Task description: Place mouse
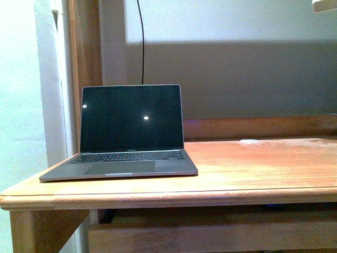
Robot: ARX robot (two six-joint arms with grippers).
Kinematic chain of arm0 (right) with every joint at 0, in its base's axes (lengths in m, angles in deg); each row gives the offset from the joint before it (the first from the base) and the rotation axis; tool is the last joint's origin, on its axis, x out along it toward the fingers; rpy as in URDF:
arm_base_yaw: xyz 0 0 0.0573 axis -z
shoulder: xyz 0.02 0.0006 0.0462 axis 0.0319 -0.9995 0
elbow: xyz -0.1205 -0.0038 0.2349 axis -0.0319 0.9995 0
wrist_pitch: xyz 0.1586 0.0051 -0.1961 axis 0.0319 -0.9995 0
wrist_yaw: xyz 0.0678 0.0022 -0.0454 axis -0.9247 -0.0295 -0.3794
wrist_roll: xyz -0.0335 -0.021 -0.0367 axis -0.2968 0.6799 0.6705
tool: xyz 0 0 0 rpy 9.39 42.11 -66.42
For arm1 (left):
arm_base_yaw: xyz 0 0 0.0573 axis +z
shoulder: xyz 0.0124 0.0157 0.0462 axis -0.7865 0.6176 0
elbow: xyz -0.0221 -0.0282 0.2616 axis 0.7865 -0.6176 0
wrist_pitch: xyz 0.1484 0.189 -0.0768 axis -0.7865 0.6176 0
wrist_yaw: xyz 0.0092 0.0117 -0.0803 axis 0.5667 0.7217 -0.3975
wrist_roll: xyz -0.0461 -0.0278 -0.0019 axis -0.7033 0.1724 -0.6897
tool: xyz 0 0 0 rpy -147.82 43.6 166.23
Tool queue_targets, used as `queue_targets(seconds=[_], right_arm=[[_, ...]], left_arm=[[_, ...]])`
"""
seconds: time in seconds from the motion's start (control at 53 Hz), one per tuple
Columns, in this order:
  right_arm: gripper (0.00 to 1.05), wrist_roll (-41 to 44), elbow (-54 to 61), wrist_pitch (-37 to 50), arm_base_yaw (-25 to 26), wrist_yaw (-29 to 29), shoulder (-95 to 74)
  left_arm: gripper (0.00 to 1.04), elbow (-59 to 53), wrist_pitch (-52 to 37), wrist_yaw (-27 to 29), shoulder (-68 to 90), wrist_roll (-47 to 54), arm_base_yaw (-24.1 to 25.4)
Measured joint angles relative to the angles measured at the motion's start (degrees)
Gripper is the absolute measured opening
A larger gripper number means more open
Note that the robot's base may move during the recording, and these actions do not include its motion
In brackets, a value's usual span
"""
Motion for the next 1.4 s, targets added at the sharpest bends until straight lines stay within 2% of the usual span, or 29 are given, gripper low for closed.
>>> queue_targets(seconds=[0.132,0.245,0.491,0.642,0.698,0.755,0.887,1.396], right_arm=[[0.97,0.00,0.00,0.00,0.00,0.02,0.00],[0.97,0.00,0.00,0.00,0.00,0.02,0.00],[0.97,0.00,0.00,0.00,0.00,0.02,0.00],[0.97,0.00,0.00,0.00,0.00,0.02,0.00],[0.97,0.00,0.00,0.00,0.00,0.02,0.00],[0.97,0.00,0.00,0.00,0.00,0.02,0.00],[0.97,0.00,0.00,0.00,0.00,0.02,0.00],[0.97,0.00,0.00,0.00,0.00,0.02,0.00]], left_arm=[[0.97,0.57,-8.55,-5.09,12.68,2.40,0.39],[0.97,1.53,-20.39,-8.15,25.29,9.42,0.44],[0.97,9.38,-50.80,-9.51,56.33,34.58,-2.64],[0.97,16.33,-62.77,-13.22,71.89,51.63,-5.42],[0.97,18.01,-64.39,-14.71,75.28,56.08,-6.16],[0.97,21.18,-64.74,-17.49,81.11,65.31,-7.78],[0.97,26.38,-64.41,-19.30,88.89,75.73,-10.51],[0.97,38.05,-63.12,-19.74,103.49,91.41,-11.43]])
